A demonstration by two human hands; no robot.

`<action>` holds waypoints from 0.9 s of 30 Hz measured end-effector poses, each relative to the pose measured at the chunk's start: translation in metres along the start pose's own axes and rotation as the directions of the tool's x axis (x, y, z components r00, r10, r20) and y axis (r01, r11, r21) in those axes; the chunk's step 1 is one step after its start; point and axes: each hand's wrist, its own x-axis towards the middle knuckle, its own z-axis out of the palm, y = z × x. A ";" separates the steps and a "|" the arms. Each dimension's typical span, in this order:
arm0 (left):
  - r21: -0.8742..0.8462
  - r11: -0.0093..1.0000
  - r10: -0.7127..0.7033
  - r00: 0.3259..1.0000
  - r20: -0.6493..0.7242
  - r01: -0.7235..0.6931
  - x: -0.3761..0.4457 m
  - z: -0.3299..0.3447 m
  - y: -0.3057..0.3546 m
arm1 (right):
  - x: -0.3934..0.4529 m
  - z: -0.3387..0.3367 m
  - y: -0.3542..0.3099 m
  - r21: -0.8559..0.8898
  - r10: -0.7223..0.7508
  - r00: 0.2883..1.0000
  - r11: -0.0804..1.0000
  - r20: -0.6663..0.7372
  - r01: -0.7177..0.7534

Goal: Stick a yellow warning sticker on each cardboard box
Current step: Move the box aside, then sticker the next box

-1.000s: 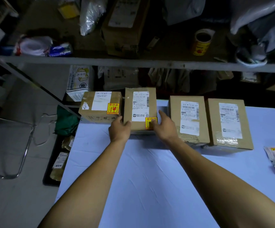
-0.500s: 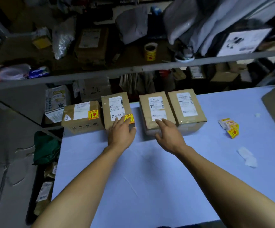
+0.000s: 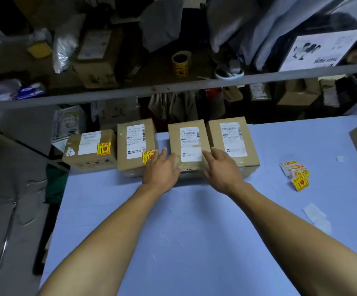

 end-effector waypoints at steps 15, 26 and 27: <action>-0.407 0.884 -0.273 0.961 -0.052 0.229 0.014 0.014 0.039 | 0.030 0.025 0.015 0.081 -0.007 1.000 0.997 -0.015 0.009; -0.636 0.696 -0.450 0.893 -0.024 0.333 -0.045 0.042 0.024 | -0.037 0.049 0.004 0.196 -0.057 0.996 0.978 -0.068 0.069; -0.663 0.668 -0.452 0.892 0.000 0.338 -0.044 0.041 0.022 | -0.039 0.049 0.003 0.288 -0.035 0.999 0.957 -0.035 0.044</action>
